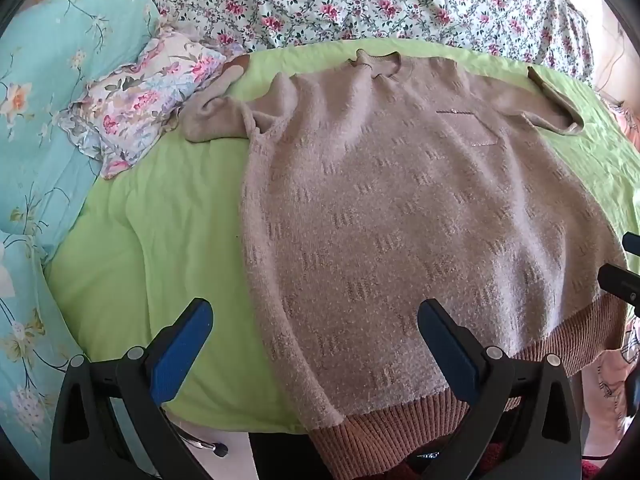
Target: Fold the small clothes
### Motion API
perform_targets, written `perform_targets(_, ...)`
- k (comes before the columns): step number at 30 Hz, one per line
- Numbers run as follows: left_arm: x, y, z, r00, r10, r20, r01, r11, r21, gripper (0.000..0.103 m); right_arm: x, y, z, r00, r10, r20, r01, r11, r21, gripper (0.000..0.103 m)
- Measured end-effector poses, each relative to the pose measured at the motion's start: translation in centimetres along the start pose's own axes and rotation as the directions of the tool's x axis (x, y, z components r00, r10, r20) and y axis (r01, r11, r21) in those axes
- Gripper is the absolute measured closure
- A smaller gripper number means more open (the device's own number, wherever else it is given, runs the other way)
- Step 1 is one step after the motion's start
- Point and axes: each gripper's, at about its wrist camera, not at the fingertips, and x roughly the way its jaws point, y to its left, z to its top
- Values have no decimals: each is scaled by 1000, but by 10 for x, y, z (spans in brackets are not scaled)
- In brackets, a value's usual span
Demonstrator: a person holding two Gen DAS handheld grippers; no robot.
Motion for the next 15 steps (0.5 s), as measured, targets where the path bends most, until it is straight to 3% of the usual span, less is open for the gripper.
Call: perform_targets(15,4,7,0,1000,0,0,0,1000,5,1,-3,-1,-2,1000,-3,-1,3,1000,-1,0)
